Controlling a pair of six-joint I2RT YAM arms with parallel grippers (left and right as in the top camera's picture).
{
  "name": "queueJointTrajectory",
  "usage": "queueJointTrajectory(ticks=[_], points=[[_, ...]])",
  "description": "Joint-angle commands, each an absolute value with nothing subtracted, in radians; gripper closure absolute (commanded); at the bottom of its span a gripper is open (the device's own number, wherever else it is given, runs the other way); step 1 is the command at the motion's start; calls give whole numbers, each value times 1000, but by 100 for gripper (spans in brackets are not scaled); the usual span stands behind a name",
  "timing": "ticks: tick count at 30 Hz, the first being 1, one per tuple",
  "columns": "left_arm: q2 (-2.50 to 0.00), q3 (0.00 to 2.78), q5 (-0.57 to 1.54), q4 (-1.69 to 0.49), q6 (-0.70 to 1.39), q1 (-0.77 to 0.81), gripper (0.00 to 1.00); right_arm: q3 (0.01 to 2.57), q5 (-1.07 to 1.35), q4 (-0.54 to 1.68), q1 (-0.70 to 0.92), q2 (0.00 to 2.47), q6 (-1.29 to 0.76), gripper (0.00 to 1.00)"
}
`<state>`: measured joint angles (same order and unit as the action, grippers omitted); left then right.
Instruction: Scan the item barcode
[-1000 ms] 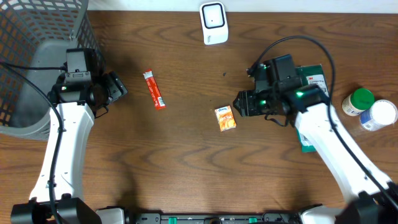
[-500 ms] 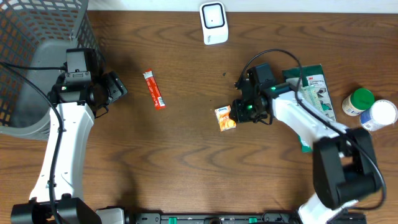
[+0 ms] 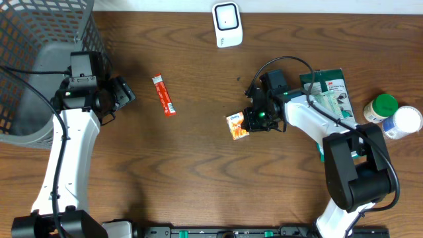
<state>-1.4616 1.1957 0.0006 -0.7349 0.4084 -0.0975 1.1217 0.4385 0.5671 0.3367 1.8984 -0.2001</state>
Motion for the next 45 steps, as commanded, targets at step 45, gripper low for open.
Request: queueJointTrajectory(ticks=[45], points=[[-1450, 1201, -12, -737, 417, -106, 16, 1116, 1513, 741, 41, 1766, 286, 99]])
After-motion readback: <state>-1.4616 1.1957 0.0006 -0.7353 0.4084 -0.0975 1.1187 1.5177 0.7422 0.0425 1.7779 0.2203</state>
